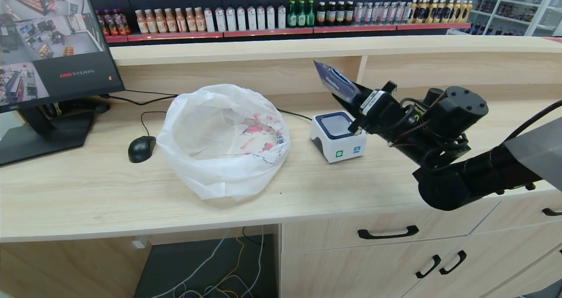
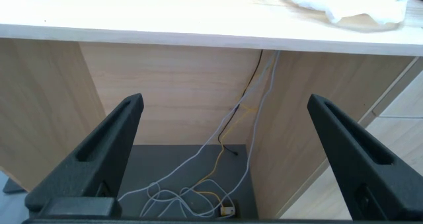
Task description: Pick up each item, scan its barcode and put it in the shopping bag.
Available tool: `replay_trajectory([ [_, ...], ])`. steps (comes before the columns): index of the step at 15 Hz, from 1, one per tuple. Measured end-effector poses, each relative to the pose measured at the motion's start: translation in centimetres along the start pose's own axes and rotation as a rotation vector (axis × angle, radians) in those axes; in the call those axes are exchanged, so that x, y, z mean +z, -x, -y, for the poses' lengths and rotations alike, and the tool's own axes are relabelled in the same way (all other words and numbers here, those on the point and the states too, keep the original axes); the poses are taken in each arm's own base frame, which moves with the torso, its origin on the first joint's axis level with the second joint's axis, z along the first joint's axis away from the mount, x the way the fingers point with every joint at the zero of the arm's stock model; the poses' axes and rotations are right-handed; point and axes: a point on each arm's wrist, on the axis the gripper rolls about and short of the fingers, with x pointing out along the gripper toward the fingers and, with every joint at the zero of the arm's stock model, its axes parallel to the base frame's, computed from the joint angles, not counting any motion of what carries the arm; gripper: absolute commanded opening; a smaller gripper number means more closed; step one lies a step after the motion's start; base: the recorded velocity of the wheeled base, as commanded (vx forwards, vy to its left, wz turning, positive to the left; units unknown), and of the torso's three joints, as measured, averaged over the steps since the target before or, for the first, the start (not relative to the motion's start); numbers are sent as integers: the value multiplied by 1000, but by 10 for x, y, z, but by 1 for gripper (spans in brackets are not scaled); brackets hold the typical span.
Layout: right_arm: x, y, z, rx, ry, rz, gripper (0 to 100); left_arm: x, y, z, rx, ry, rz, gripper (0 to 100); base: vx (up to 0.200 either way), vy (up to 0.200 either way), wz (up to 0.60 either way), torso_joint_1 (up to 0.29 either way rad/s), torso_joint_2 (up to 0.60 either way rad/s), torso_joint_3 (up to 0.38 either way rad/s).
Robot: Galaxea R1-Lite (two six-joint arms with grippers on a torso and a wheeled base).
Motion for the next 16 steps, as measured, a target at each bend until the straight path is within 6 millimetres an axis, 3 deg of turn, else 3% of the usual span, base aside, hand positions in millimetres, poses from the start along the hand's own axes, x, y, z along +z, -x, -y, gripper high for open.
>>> replay_trajectory([
  [16, -27, 16, -16, 78, 31, -9, 0, 0, 0, 0, 0, 0, 0, 100, 0, 0, 0, 0, 0, 0],
])
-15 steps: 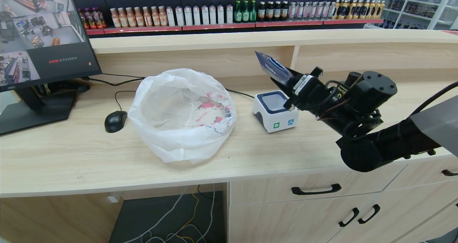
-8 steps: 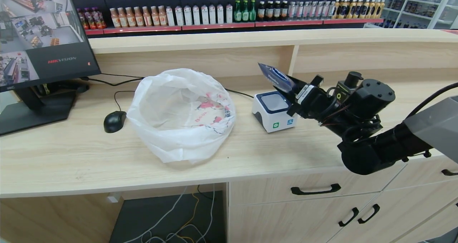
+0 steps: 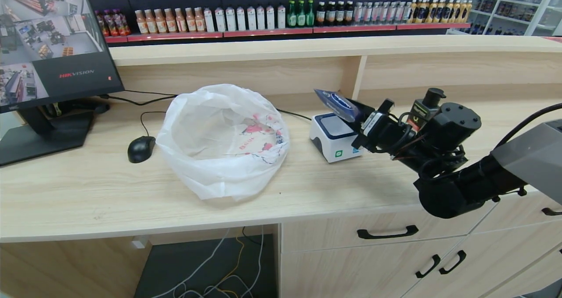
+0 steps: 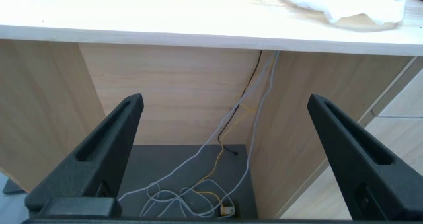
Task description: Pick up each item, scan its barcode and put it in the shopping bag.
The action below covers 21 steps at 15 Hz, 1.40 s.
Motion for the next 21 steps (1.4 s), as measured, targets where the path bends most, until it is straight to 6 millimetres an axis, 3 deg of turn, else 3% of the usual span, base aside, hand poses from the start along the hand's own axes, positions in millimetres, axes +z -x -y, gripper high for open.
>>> replay_trajectory([
  [21, 10, -6, -13, 24, -22, 16, 0, 0, 0, 0, 0, 0, 0, 100, 0, 0, 0, 0, 0, 0],
])
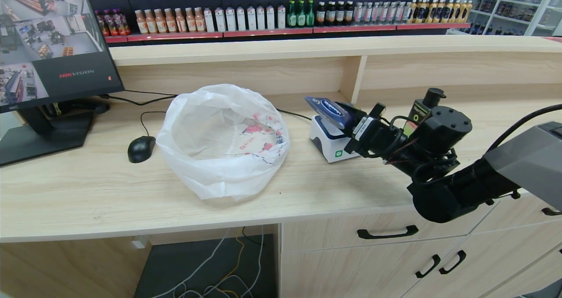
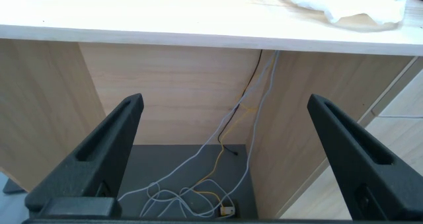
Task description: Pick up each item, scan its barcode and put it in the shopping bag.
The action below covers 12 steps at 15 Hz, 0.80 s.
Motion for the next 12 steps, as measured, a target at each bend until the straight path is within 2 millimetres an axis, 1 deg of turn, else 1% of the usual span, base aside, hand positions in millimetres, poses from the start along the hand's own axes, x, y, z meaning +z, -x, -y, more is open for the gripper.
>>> replay_trajectory([
  [8, 2, -1, -2, 5, -5, 3, 0, 0, 0, 0, 0, 0, 0, 100, 0, 0, 0, 0, 0, 0],
  [12, 7, -2, 5, -18, -30, -28, 0, 0, 0, 0, 0, 0, 0, 100, 0, 0, 0, 0, 0, 0],
])
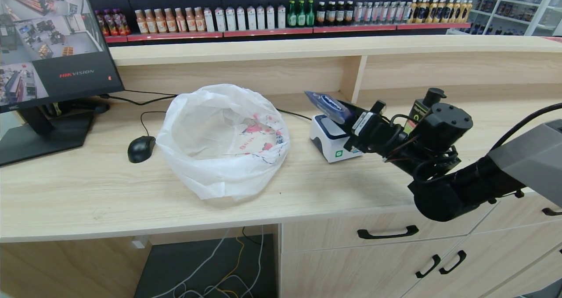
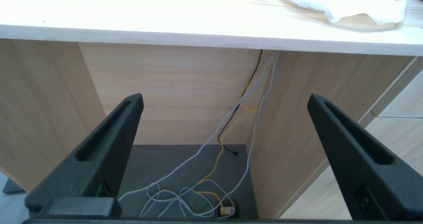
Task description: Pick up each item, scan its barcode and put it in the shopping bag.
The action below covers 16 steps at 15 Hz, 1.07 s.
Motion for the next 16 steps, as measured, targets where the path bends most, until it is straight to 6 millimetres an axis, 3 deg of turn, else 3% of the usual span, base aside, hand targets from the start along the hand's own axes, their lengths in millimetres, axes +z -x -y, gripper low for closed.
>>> replay_trajectory([
  [6, 35, 1, 25, -95, -186, -27, 0, 0, 0, 0, 0, 0, 0, 100, 0, 0, 0, 0, 0, 0],
  [11, 70, 3, 37, -183, -533, 3, 0, 0, 0, 0, -1, 0, 0, 100, 0, 0, 0, 0, 0, 0],
  [16, 82, 7, 40, -398, -850, -28, 0, 0, 0, 0, 0, 0, 0, 100, 0, 0, 0, 0, 0, 0],
])
